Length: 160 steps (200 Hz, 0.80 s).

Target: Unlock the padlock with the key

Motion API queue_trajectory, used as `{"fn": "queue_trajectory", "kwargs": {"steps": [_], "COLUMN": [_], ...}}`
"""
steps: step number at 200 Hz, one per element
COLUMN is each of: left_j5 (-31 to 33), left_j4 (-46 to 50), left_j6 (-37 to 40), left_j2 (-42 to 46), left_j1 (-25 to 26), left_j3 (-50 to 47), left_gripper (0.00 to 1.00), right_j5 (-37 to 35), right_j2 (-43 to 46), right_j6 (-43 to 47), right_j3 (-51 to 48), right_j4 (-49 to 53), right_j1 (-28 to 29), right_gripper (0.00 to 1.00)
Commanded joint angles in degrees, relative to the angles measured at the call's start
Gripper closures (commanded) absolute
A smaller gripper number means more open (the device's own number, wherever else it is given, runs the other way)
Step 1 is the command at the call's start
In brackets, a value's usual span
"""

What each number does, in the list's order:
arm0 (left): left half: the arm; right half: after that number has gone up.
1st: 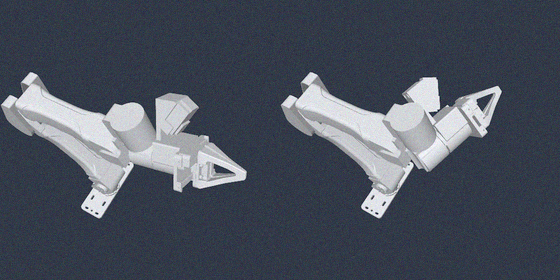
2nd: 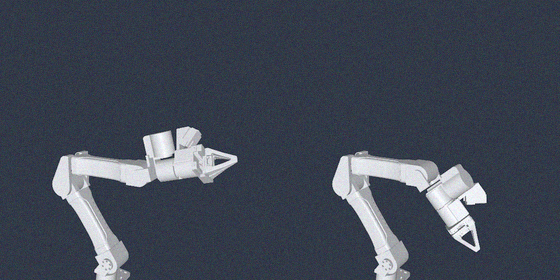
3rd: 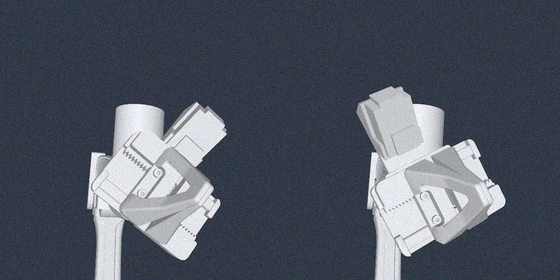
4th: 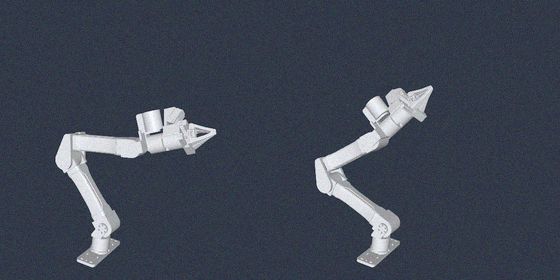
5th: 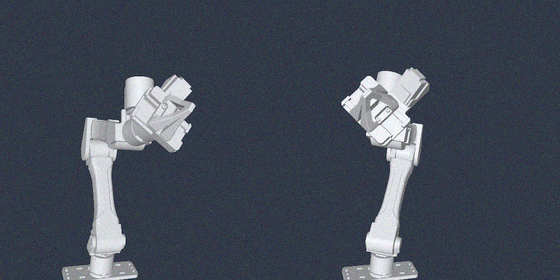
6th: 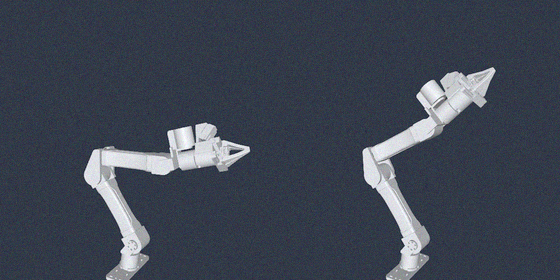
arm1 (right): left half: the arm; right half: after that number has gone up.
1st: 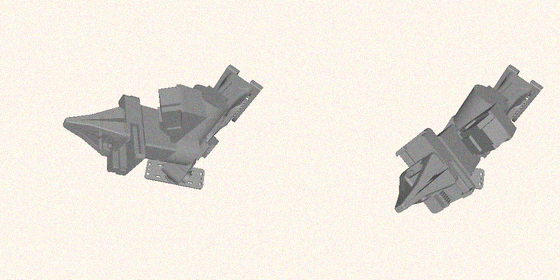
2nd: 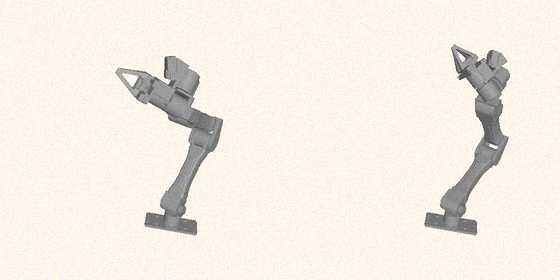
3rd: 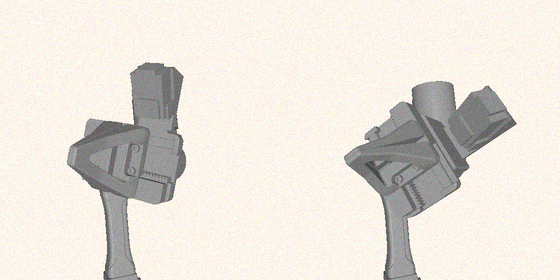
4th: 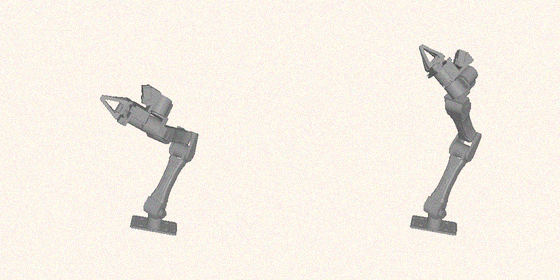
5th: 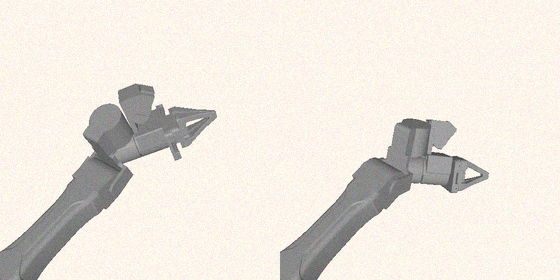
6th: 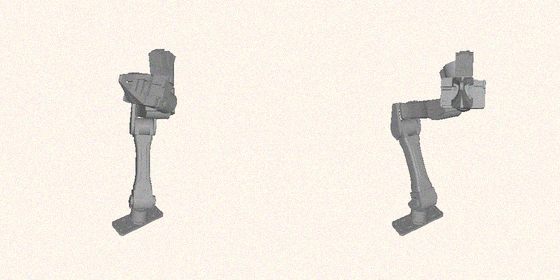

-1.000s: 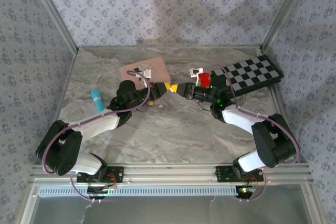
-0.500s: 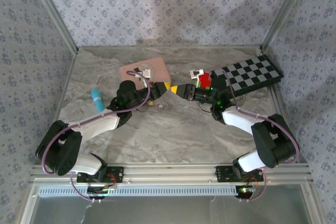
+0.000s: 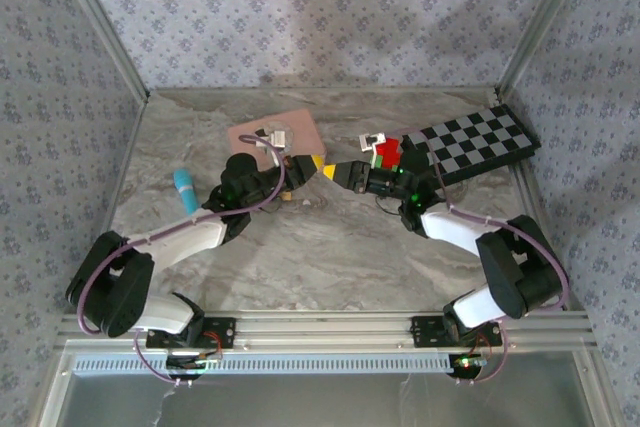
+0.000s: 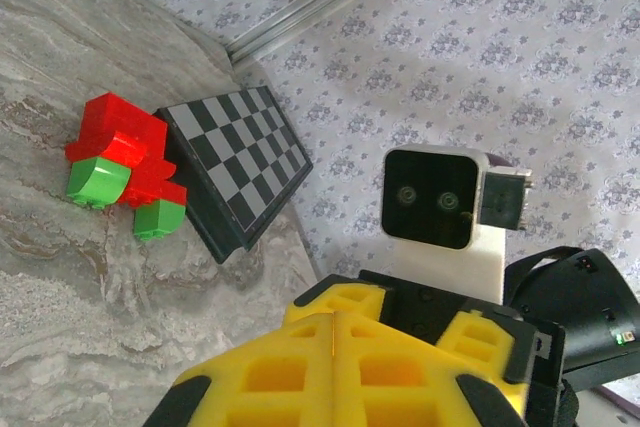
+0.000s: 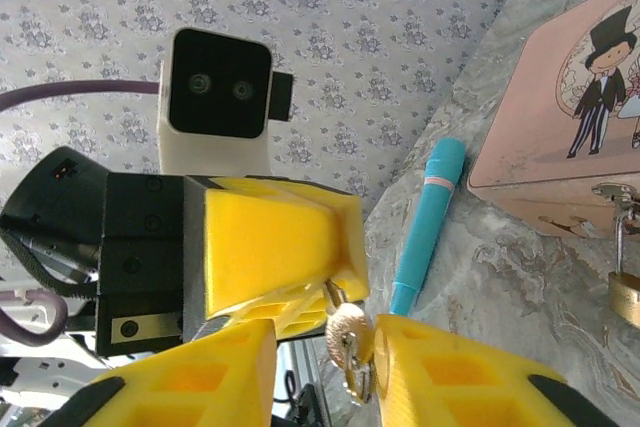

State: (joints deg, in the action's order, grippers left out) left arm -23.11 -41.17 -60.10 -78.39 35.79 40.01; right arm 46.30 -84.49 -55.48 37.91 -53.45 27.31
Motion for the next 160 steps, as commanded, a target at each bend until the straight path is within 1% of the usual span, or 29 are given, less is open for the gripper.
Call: {"fn": "queue_trajectory", "kwargs": {"steps": [1,20,35,42,67,91,96,126,152,155,160], "left_j5": [0.66,0.61,0.60,0.68,0.91,1.05,1.05,1.32,2.55,2.73,3.17], "left_j4": [-1.82,-1.72,-1.72,-1.72,-2.06,-2.51,-2.51,-2.51,-1.57,-1.19,-0.33], "left_j6": [0.07,0.07,-0.02,-0.02,-0.27,-0.55,-0.53,-0.55,-0.31,-0.10,0.46], "left_j2": [2.14,2.31,2.28,2.29,2.03,2.05,2.05,2.36,2.84,3.07,3.42], "left_j1": [0.42,0.36,0.58,0.64,1.20,1.37,1.38,1.47,1.40,1.32,1.08], "left_j3": [-0.39,-0.46,-0.55,-0.56,-0.88,-1.07,-1.05,-1.17,-1.55,-1.60,-1.68], "left_gripper": [1.00,1.00,1.00,1.00,1.00,1.00,1.00,1.00,1.00,0.96,0.87], "right_j5": [0.20,-0.05,-0.07,-0.07,-0.16,-0.16,-0.16,-0.07,-0.20,-0.24,-0.34], "right_j2": [-0.61,-0.59,-0.66,-0.60,-0.67,-0.83,-0.85,-1.03,-0.87,-0.88,-0.85], "right_j6": [-0.80,-0.78,-0.90,-0.87,-0.77,-0.83,-0.88,-0.90,-0.85,-0.79,-0.62], "right_j3": [0.06,-0.03,0.13,0.16,0.58,0.76,0.75,0.70,0.15,0.08,-0.09], "right_j4": [-3.26,-3.72,-4.00,-4.05,-4.12,-4.31,-4.38,-4.99,-5.52,-5.52,-5.37], "right_j1": [0.33,0.20,0.20,0.22,0.20,0.20,0.25,0.20,0.15,0.14,0.09], "right_gripper": [0.79,0.88,0.90,0.89,0.80,0.79,0.80,1.00,1.00,1.00,1.00]}}
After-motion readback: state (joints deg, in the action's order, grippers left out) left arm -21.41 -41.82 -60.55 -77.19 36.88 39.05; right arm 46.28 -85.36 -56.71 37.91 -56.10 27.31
